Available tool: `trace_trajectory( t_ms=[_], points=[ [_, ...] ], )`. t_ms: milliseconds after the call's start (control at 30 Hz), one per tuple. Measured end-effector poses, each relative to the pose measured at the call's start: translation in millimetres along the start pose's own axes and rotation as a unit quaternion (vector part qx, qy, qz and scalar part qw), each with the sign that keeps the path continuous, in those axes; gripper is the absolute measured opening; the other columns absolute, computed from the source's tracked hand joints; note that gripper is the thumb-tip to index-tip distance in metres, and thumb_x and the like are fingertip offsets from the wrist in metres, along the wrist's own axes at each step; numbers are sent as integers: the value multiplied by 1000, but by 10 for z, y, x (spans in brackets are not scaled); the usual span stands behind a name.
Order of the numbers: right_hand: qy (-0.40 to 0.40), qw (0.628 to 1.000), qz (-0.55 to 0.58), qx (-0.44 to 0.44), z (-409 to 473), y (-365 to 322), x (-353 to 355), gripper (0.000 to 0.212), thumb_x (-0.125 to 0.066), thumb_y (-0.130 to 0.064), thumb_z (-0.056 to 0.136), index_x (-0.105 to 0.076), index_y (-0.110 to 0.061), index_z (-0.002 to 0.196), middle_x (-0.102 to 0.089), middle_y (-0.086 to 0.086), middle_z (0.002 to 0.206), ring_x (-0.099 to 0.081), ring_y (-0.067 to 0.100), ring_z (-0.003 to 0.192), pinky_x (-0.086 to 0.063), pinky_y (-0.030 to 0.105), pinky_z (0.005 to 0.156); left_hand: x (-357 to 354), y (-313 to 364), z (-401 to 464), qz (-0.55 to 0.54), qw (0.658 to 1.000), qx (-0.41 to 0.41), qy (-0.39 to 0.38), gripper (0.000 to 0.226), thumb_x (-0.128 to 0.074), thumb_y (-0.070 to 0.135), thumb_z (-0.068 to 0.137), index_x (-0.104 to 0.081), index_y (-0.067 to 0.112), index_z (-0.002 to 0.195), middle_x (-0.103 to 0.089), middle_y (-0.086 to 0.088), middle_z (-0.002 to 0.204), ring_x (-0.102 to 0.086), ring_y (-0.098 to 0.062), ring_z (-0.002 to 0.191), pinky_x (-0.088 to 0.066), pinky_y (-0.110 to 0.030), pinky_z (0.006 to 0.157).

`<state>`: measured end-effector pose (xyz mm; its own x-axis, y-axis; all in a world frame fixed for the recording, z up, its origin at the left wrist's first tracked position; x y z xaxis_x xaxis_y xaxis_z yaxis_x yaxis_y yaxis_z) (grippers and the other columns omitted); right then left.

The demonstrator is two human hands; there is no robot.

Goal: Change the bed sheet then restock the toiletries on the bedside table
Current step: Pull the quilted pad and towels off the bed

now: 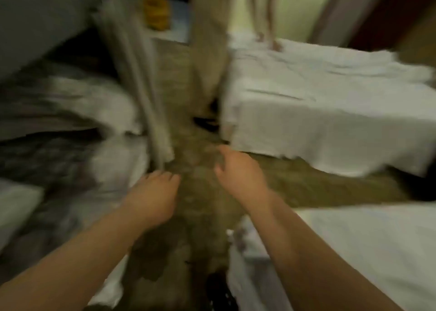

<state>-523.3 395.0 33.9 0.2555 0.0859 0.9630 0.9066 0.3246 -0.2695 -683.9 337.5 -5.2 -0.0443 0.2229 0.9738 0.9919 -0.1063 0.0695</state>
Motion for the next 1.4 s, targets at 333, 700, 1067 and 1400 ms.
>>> trace_trajectory(
  t_ms=[333, 700, 1067, 1400],
  points=[
    [51, 902, -5, -429, -4305, 2301, 537, 48, -40, -25, 96, -31, -25, 143, -53, 5, 126, -50, 25, 113, -37, 34, 93, 111, 4267, -782, 15, 914, -406, 2, 37, -40, 28, 98, -47, 22, 133, -43, -2, 138, -40, -20, 125, -37, -32, 103],
    [133, 783, -4, -607, -7765, 3025, 455, 46, -46, -24, 93, -41, -23, 139, -41, 5, 143, -42, 26, 123, -32, 34, 102, -1349, 6923, -3313, 33, 791, -604, -89, 38, -41, 29, 98, -47, 23, 135, -41, 1, 142, -38, -17, 128, -37, -30, 102],
    [188, 641, 34, -743, -9866, 2932, 211, 38, -47, -22, 94, -51, -22, 132, -54, 4, 131, -48, 24, 118, -37, 33, 100, -2153, 7947, -4543, 31, 740, -662, -116, 33, -44, 23, 96, -54, 17, 127, -47, -5, 133, -43, -23, 119, -41, -34, 98],
    [211, 682, 75, -697, -10986, 3172, 299, 27, -53, -20, 91, -62, -15, 117, -50, 4, 131, -47, 23, 117, -38, 30, 95, -2467, 8495, -5886, 61, 748, -652, -108, 33, -41, 22, 95, -55, 13, 124, -50, -7, 129, -45, -24, 116, -42, -36, 97]
  ],
)
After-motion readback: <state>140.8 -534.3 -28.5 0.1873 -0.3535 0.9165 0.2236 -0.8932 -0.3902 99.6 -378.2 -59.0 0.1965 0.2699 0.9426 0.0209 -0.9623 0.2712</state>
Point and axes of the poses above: each hand's wrist, its own z-axis towards the middle knuckle, its own x-axis out of the back of the hand, y = z × x, the point moved 1 cm from there along z, towards the middle knuckle
